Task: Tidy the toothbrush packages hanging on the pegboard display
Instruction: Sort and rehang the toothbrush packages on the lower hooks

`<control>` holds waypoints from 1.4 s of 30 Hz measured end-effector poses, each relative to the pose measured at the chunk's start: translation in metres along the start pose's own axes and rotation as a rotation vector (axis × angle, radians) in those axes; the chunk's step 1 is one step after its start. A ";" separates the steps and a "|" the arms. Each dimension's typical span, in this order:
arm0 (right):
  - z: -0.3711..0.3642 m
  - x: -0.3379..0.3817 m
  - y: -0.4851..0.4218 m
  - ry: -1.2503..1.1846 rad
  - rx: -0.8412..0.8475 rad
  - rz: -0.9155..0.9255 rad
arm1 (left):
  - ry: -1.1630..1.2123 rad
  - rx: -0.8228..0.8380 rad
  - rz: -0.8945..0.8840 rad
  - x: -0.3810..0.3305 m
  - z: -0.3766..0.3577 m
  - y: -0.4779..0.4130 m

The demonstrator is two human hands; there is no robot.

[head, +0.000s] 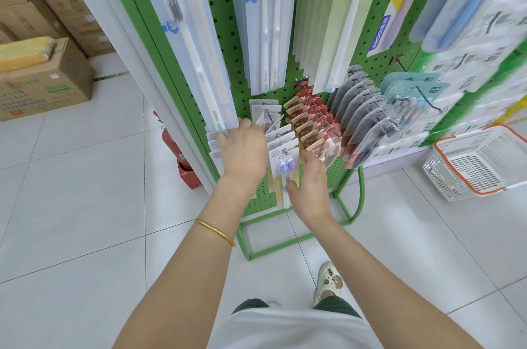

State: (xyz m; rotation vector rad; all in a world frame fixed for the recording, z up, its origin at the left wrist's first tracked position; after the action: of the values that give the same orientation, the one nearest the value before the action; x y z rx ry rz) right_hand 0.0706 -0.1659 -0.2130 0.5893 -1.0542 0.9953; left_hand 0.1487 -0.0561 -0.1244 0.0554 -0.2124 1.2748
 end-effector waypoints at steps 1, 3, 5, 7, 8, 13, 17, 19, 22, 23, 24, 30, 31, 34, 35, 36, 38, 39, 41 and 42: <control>0.000 0.000 0.001 0.000 -0.007 0.002 | -0.013 -0.002 0.007 0.000 0.001 0.002; 0.000 0.000 0.003 0.000 -0.015 -0.006 | -0.036 -0.009 0.017 0.000 0.002 0.008; 0.000 0.000 0.006 -0.002 -0.017 -0.028 | -0.047 -0.009 0.017 -0.001 0.000 0.013; 0.000 -0.001 0.010 0.007 -0.019 -0.051 | -0.044 -0.004 0.018 -0.003 -0.002 0.021; 0.000 -0.001 0.012 0.012 -0.018 -0.054 | -0.037 -0.006 0.024 -0.003 -0.002 0.025; 0.002 -0.004 0.021 0.000 0.022 -0.052 | -0.015 -0.027 0.077 -0.007 -0.003 0.044; 0.006 -0.004 0.025 0.004 0.076 -0.025 | -0.003 -0.040 0.115 -0.013 -0.002 0.059; 0.011 -0.005 0.028 0.000 0.103 -0.011 | -0.008 -0.015 0.126 -0.017 -0.002 0.068; 0.020 -0.010 0.035 -0.012 0.136 -0.010 | 0.005 -0.037 0.174 -0.024 0.002 0.086; 0.022 -0.013 0.038 -0.013 0.154 -0.015 | 0.026 -0.065 0.201 -0.025 0.002 0.094; 0.023 -0.016 0.041 -0.013 0.176 -0.020 | 0.056 -0.095 0.224 -0.027 0.002 0.102; 0.029 -0.036 0.070 -0.097 0.271 -0.080 | 0.486 -0.262 0.261 -0.042 -0.004 0.148; 0.033 -0.039 0.073 -0.126 0.273 -0.097 | 0.606 -0.233 0.267 -0.045 -0.006 0.154; 0.048 -0.049 0.076 -0.205 0.271 -0.163 | 0.860 -0.161 0.326 -0.054 -0.010 0.161; 0.053 -0.051 0.075 -0.224 0.274 -0.170 | 0.937 -0.163 0.343 -0.056 -0.012 0.160; 0.060 -0.054 0.073 -0.236 0.275 -0.176 | 1.015 -0.163 0.357 -0.059 -0.014 0.157; 0.074 -0.058 0.070 -0.251 0.272 -0.188 | 1.133 -0.154 0.367 -0.065 -0.018 0.148; 0.081 -0.059 0.069 -0.268 0.269 -0.195 | 1.178 -0.148 0.365 -0.068 -0.018 0.143; 0.094 -0.058 0.068 -0.313 0.262 -0.184 | 1.246 -0.147 0.361 -0.073 -0.014 0.132; 0.100 -0.057 0.068 -0.337 0.259 -0.178 | 1.272 -0.155 0.354 -0.075 -0.011 0.128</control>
State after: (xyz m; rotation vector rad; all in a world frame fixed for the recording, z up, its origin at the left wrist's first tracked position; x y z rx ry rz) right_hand -0.0416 -0.2368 -0.2271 1.0737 -1.1509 0.8994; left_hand 0.0076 -0.0875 -0.1595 -0.9404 0.8055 1.4117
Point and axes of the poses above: each hand's wrist, its own y-axis away from the middle knuckle, its own z-axis out of the back of the hand, x = y × z, the point moved 8 cm from there along -y, towards the middle knuckle, and after that the axes turned 13 degrees about -y, right-handed, at the moved point
